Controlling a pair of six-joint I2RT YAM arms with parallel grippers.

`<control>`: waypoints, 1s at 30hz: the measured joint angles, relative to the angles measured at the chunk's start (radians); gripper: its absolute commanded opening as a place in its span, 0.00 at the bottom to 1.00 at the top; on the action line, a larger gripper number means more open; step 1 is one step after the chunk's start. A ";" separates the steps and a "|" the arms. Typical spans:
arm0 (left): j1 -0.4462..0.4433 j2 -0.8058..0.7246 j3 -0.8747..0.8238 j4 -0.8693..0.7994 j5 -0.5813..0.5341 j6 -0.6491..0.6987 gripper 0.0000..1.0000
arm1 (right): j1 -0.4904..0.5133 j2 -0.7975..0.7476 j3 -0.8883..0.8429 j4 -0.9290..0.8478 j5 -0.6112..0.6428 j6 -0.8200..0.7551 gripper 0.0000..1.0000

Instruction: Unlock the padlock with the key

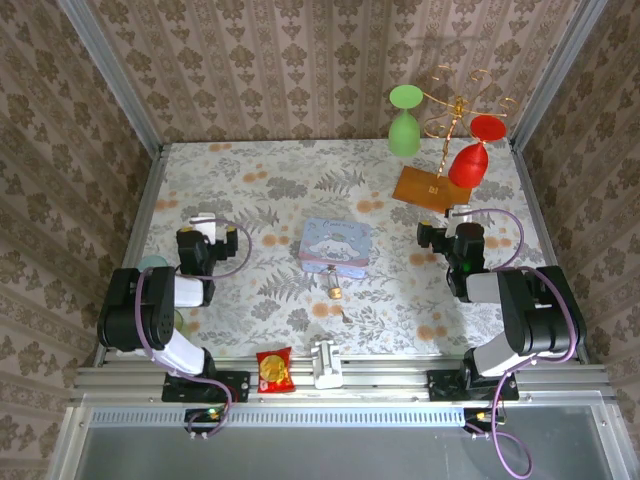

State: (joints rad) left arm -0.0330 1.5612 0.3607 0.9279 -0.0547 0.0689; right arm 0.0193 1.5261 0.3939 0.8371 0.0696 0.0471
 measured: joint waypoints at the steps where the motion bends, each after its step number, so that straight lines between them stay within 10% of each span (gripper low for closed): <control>1: 0.000 0.000 0.000 0.000 0.001 0.000 1.00 | 0.000 0.000 0.000 0.000 0.000 0.000 1.00; 30: 0.023 0.000 0.009 -0.014 0.047 0.003 1.00 | 0.000 0.000 0.000 0.000 -0.003 0.000 1.00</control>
State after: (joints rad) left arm -0.0105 1.5612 0.3695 0.9138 -0.0078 0.0719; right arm 0.0193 1.5261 0.3939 0.8371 0.0662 0.0475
